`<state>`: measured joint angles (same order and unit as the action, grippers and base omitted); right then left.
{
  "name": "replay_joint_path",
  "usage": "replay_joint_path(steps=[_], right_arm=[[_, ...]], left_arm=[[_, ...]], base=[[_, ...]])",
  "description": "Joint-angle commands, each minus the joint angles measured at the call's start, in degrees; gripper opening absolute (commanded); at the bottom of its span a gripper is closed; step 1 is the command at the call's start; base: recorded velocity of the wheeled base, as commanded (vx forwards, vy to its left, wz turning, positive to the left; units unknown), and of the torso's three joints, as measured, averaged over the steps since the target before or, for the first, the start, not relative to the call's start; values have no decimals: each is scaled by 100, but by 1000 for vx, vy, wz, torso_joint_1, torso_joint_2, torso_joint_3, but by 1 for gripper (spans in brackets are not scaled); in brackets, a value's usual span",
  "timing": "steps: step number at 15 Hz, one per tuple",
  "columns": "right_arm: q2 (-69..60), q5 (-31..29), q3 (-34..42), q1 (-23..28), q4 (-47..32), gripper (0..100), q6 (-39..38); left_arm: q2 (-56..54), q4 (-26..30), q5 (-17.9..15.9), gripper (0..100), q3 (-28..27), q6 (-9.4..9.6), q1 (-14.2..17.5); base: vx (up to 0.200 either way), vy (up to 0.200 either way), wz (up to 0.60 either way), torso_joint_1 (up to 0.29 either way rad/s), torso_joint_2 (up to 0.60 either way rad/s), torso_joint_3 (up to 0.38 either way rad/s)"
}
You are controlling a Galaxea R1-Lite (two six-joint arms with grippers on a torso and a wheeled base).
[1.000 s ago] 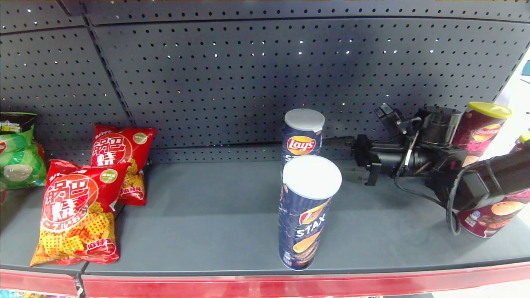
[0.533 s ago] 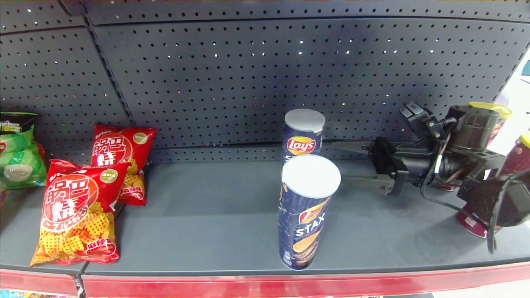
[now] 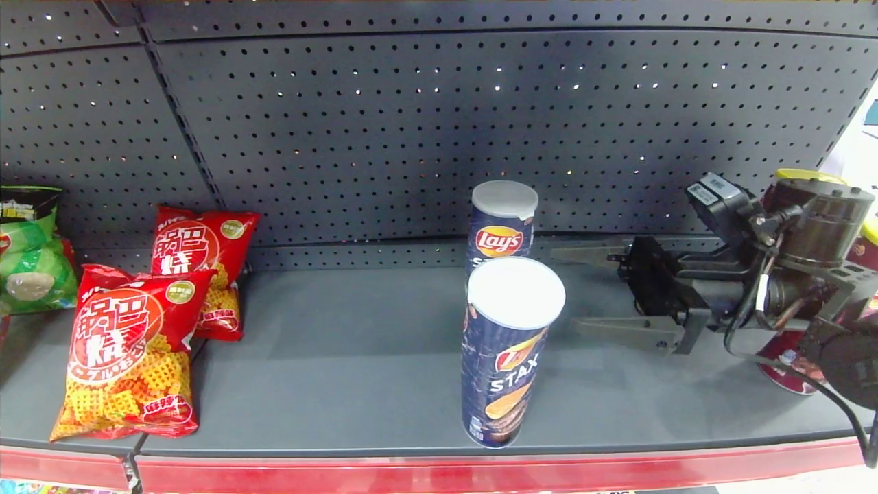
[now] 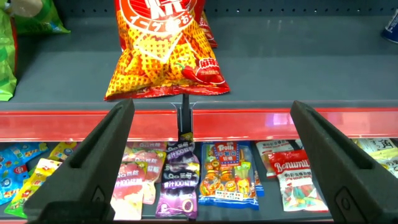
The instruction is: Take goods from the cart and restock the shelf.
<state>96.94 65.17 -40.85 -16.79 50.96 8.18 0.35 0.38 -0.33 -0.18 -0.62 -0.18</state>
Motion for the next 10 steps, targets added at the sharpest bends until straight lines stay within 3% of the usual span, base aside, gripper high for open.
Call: replay_joint_path(steps=[1, 10], right_arm=[[-246, 4, 288, -149, 2, 100, 17], [27, -13, 174, -527, -7, 100, 8]], left_arm=[[9, -3, -2, 100, 1, -8, 1], [9, 6, -2, 100, 1, 1, 1]], base=[[0, 0, 0, 0, 0, 0], [0, 0, 0, 0, 0, 0]])
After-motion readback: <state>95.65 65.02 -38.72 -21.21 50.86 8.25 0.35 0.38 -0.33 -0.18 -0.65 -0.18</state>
